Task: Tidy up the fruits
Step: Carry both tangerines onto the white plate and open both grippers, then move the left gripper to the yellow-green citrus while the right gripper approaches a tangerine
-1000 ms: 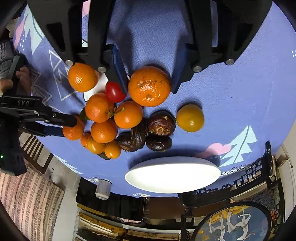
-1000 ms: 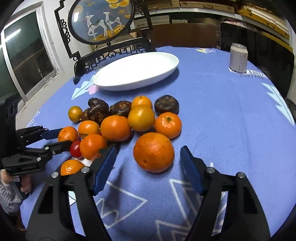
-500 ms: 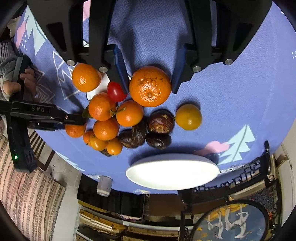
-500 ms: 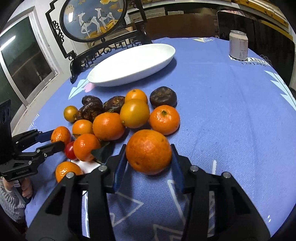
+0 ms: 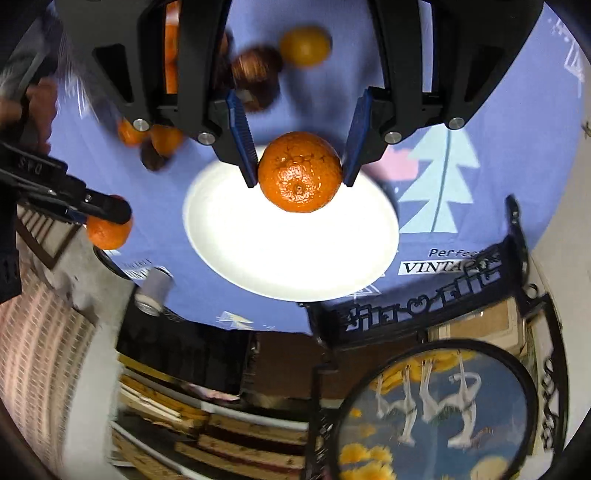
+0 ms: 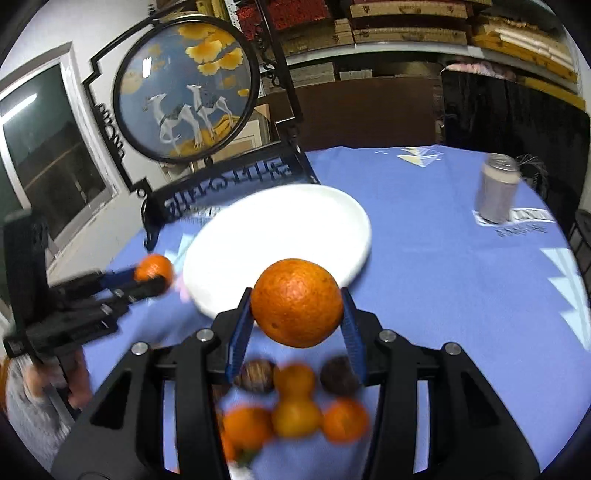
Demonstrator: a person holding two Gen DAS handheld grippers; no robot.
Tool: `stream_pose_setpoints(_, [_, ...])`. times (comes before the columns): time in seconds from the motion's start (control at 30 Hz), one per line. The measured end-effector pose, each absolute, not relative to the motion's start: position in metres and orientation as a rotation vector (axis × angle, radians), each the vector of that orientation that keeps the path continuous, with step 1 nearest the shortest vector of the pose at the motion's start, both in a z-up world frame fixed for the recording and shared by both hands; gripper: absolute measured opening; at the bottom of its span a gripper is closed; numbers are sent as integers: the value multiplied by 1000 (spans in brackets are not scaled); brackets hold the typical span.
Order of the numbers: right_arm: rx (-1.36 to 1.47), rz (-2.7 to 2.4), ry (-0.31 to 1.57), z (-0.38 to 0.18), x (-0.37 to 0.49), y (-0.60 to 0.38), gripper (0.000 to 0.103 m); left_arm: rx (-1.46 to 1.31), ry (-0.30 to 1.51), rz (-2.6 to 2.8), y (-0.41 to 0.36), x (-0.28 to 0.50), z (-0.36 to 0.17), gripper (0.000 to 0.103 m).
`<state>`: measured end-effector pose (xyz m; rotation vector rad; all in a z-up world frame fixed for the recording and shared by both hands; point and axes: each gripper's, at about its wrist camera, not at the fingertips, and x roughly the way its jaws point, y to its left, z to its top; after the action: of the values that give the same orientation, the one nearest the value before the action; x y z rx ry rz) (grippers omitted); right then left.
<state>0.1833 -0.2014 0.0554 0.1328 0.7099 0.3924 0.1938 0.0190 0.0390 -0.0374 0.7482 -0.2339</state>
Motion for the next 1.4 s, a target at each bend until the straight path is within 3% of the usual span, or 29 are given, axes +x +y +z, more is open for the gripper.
stream_pose_setpoints(0.3, [109, 387, 800, 25, 254, -170, 51, -13, 842, -212, 13, 239, 1, 47])
stream_pose_setpoints(0.37, [108, 382, 774, 26, 253, -173, 62, -16, 837, -214, 14, 239, 0, 55])
stream_pose_setpoints(0.5, [117, 394, 766, 32, 251, -172, 62, -43, 802, -214, 22, 231, 9, 61])
stream_pose_setpoints(0.63, [109, 396, 747, 44, 232, -173, 62, -64, 777, -201, 33, 214, 15, 64])
stream_pose_setpoints(0.77, [97, 385, 703, 56, 194, -185, 74, -65, 758, -175, 46, 181, 16, 64])
stream_pose_setpoints(0.87, [97, 371, 685, 53, 159, -200, 76, -45, 759, -153, 51, 152, 8, 65])
stream_pose_setpoints(1.1, [147, 331, 685, 28, 103, -242, 79, -41, 769, -180, 55, 104, -7, 65])
stream_pose_setpoints(1.4, [174, 336, 717, 20, 104, -256, 81, 33, 814, -207, 36, 105, -24, 68])
